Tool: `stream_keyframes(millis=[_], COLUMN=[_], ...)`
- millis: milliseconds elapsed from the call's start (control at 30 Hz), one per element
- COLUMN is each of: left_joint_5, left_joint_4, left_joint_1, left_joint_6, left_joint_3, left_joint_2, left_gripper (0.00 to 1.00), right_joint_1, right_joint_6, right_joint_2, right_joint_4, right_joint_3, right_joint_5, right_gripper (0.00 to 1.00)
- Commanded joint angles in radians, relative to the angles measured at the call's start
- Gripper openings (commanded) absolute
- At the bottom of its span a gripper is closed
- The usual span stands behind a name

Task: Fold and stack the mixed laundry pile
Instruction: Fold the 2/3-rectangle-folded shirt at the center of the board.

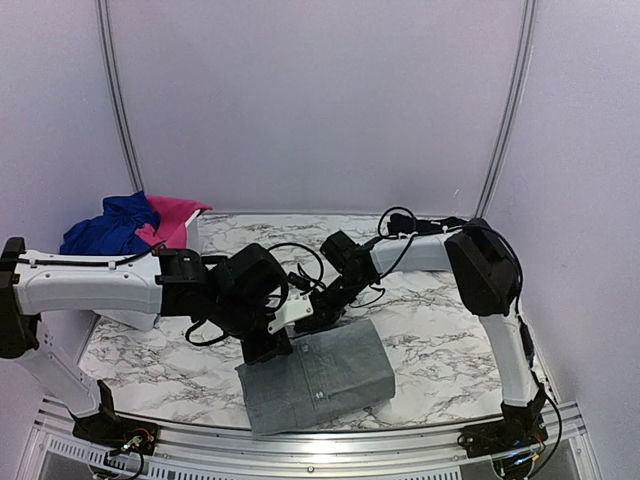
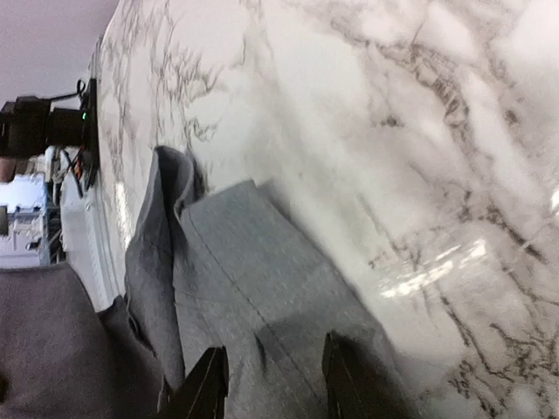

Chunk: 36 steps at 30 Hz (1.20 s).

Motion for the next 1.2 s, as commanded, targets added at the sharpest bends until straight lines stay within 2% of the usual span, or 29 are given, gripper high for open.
stream_keyframes(millis=[0, 300, 500, 700, 767, 800, 900, 967, 1067, 1167], left_joint_5=[-0.042, -0.048, -0.029, -0.038, -0.054, -0.057, 0.018, 0.084, 0.19, 0.214], left_joint_4=[0.01, 0.026, 0.058, 0.084, 0.087, 0.086, 0.086, 0.092, 0.159, 0.249], left_joint_1=[0.063, 0.186, 0.194, 0.196, 0.201, 0.21, 0.273, 0.327, 0.379, 0.385], left_joint_6=[0.084, 0.2, 0.247, 0.291, 0.294, 0.279, 0.156, 0.048, -0.15, -0.366], left_joint_3=[0.045, 0.126, 0.147, 0.165, 0.181, 0.19, 0.215, 0.195, 0.081, -0.078], left_joint_2=[0.067, 0.203, 0.274, 0.293, 0.297, 0.296, 0.27, 0.222, 0.118, 0.009], left_gripper=[0.04, 0.07, 0.1, 0.13, 0.19, 0.25, 0.48, 0.59, 0.71, 0.8], right_joint_1=[0.002, 0.001, -0.007, -0.104, -0.149, -0.171, -0.245, -0.28, -0.322, -0.321], right_joint_6=[-0.053, -0.04, -0.037, 0.041, 0.08, 0.094, 0.139, 0.176, 0.213, 0.176], right_joint_2=[0.034, -0.016, -0.033, -0.09, -0.122, -0.139, -0.219, -0.29, -0.397, -0.439], right_joint_4=[-0.041, -0.01, -0.017, 0.011, 0.041, 0.053, 0.106, 0.171, 0.266, 0.269], right_joint_3=[0.005, -0.07, -0.063, -0.036, -0.048, -0.06, -0.146, -0.241, -0.383, -0.453], right_joint_5=[-0.007, -0.062, -0.07, -0.084, -0.116, -0.123, -0.124, -0.127, -0.129, -0.105], right_gripper=[0.38, 0.38, 0.39, 0.46, 0.5, 0.52, 0.58, 0.62, 0.67, 0.68])
